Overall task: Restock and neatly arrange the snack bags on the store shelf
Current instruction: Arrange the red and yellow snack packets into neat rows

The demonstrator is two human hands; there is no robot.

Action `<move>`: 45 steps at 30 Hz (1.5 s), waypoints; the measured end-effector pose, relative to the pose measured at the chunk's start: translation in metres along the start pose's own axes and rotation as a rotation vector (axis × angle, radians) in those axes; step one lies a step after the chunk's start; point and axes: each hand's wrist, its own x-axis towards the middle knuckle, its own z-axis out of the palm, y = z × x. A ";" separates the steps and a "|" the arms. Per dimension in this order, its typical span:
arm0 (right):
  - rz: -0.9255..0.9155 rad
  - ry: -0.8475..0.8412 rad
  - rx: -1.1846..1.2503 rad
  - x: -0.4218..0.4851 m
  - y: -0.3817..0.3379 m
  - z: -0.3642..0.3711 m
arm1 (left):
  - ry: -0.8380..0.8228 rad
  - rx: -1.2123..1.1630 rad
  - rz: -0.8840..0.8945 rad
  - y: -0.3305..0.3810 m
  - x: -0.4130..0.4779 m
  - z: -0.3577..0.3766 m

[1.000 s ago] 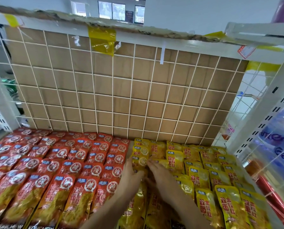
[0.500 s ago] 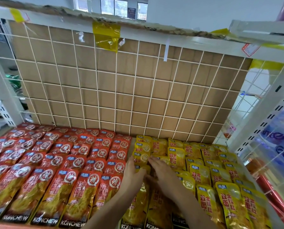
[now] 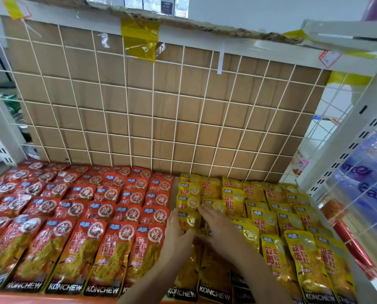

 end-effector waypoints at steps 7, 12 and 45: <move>0.004 0.003 0.018 0.000 0.001 0.000 | -0.010 -0.044 -0.014 0.000 -0.001 -0.001; 0.004 0.020 0.028 0.002 0.002 0.001 | -0.015 -0.098 -0.006 0.004 -0.006 -0.003; 0.039 0.162 0.090 -0.014 0.009 -0.009 | 0.019 0.102 0.314 -0.016 -0.021 -0.007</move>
